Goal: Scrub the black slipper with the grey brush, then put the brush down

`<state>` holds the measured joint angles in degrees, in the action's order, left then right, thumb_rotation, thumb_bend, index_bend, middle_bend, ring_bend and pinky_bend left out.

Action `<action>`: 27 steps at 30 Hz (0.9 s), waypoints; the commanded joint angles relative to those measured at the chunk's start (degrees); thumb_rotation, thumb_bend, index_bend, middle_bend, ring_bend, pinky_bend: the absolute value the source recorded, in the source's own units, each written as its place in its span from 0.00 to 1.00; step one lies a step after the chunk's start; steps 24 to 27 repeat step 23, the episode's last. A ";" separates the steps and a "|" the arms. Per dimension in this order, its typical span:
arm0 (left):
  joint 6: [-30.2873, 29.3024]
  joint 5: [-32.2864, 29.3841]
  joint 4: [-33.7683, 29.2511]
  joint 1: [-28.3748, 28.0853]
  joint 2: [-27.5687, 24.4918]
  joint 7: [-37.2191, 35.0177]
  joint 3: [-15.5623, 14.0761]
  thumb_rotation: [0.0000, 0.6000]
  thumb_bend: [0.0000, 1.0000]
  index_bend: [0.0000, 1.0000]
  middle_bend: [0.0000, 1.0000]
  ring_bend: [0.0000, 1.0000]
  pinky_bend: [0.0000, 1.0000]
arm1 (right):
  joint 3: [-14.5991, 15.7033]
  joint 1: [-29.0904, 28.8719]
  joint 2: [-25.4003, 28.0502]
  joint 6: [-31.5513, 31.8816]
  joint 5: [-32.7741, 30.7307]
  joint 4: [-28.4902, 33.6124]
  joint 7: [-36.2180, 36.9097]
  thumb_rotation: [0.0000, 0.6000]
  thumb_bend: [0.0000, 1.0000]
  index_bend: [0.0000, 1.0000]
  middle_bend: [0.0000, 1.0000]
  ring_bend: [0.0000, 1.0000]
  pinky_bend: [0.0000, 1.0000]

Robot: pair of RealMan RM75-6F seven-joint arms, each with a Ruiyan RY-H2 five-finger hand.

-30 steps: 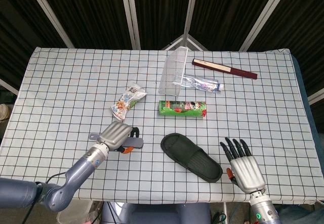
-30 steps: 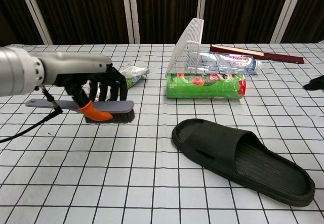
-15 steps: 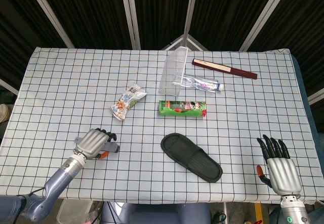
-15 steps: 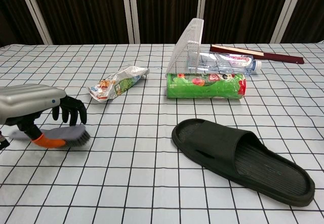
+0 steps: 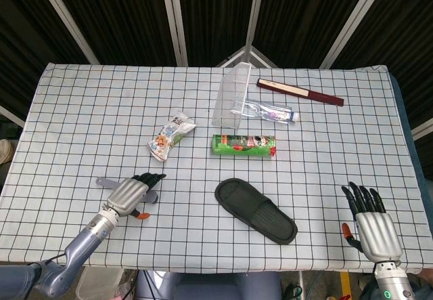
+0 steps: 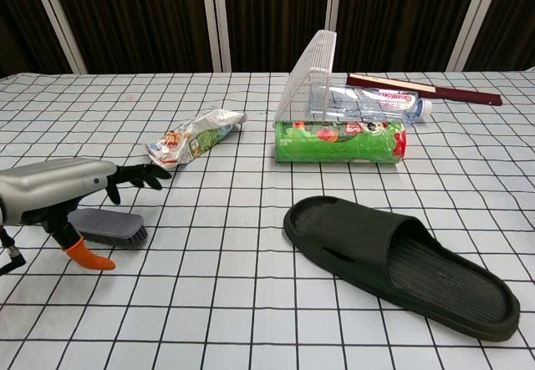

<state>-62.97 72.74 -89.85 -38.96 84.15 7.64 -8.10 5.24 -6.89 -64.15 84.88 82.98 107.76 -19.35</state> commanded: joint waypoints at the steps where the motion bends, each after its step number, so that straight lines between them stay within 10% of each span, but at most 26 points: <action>1: -6.23 6.62 -4.35 2.55 -3.67 -5.42 0.82 1.00 0.04 0.00 0.08 0.09 0.22 | -0.09 0.17 0.08 -0.18 0.15 0.03 0.01 1.00 0.48 0.00 0.00 0.00 0.00; 8: -21.32 18.87 -10.01 9.48 -11.43 -5.84 -1.45 1.00 0.04 0.00 0.07 0.07 0.17 | -0.24 0.76 0.27 -0.32 1.23 0.30 -0.01 1.00 0.48 0.00 0.00 0.00 0.00; 14: -26.96 16.19 -12.16 20.42 -17.52 9.53 -9.06 1.00 0.04 0.00 0.00 0.00 0.04 | -0.70 1.89 1.83 0.59 0.89 0.80 1.90 1.00 0.48 0.00 0.00 0.00 0.00; 18: -37.20 15.37 -8.18 29.90 -14.04 12.81 -9.00 1.00 0.03 0.00 0.00 0.00 0.01 | -2.08 2.70 3.57 1.35 -1.59 0.51 4.27 1.00 0.43 0.00 0.00 0.00 0.00; 27: -39.25 16.22 -5.26 32.96 -13.39 14.08 -8.52 1.00 0.03 0.00 0.00 0.00 0.01 | -2.44 3.09 4.28 1.65 -1.00 0.23 5.40 1.00 0.40 0.00 0.00 0.00 0.00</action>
